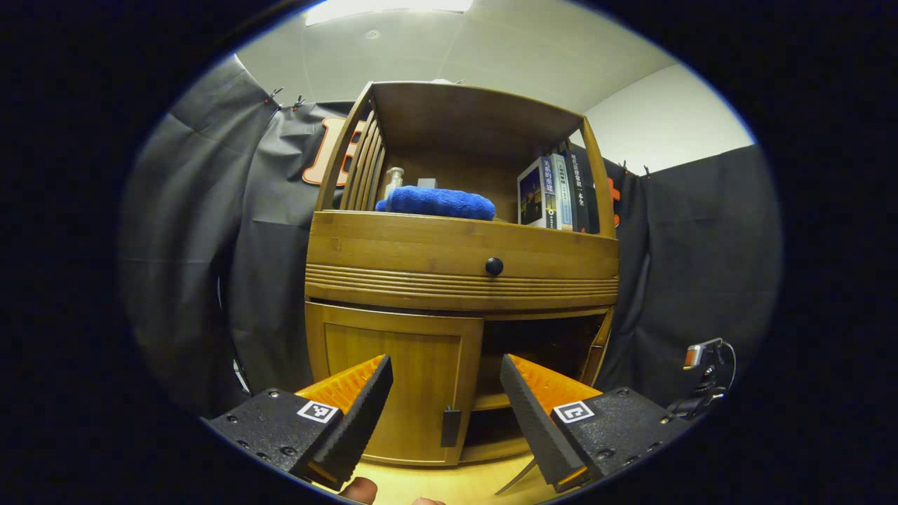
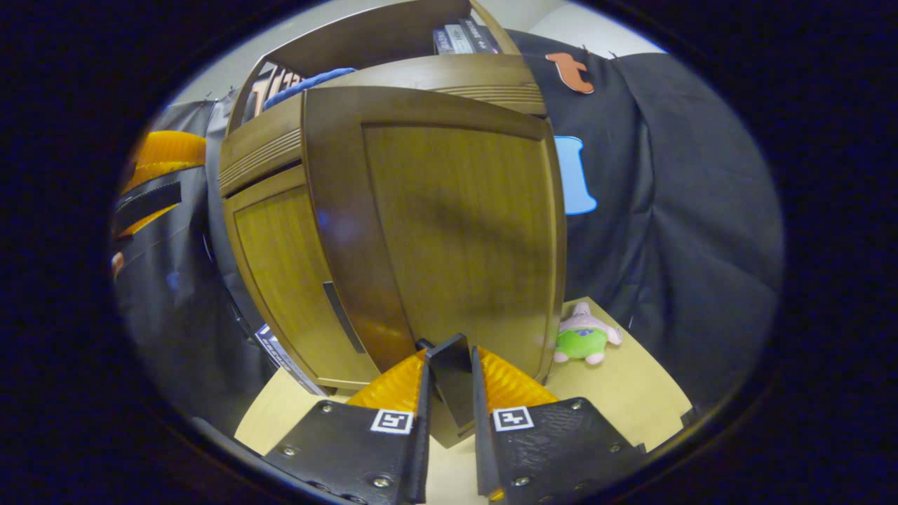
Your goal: Open the right door of the double-door shoe cabinet with the right hand, and open the left door with the left hand.
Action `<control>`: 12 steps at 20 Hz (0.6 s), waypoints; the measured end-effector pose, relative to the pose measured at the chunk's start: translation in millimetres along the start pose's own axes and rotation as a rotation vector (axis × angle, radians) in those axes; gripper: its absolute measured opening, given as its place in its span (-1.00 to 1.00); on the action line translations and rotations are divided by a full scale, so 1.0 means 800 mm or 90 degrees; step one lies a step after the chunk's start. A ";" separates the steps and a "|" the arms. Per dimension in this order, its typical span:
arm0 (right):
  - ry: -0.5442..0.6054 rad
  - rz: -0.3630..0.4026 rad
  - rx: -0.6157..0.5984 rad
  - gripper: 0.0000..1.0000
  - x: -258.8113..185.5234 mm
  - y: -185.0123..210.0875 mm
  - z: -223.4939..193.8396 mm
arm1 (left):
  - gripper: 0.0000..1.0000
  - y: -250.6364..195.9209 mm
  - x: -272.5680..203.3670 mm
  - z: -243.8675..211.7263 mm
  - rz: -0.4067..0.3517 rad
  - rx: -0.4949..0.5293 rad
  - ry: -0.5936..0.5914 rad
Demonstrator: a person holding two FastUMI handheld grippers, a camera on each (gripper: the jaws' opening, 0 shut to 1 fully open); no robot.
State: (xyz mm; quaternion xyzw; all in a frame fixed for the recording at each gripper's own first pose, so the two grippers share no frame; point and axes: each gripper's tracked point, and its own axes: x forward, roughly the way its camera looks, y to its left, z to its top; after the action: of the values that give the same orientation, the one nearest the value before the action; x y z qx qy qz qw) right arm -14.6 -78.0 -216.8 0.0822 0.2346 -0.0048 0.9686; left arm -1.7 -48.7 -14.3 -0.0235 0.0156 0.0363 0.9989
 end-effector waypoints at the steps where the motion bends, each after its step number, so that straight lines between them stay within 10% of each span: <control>1: 0.001 0.001 0.004 -0.46 -0.007 -0.006 0.001 | 0.92 -0.006 -0.002 -0.001 -0.001 0.001 0.001; 12: -0.001 -0.024 -0.030 -0.46 -0.057 -0.085 0.006 | 0.92 -0.064 -0.008 -0.014 -0.015 -0.001 0.016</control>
State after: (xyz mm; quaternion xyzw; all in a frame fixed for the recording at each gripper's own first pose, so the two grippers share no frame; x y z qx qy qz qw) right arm -56.4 -147.3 -202.0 0.0554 0.2355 -0.0175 0.9701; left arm -4.7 -100.3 -23.3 -0.0252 0.0280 0.0241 0.9990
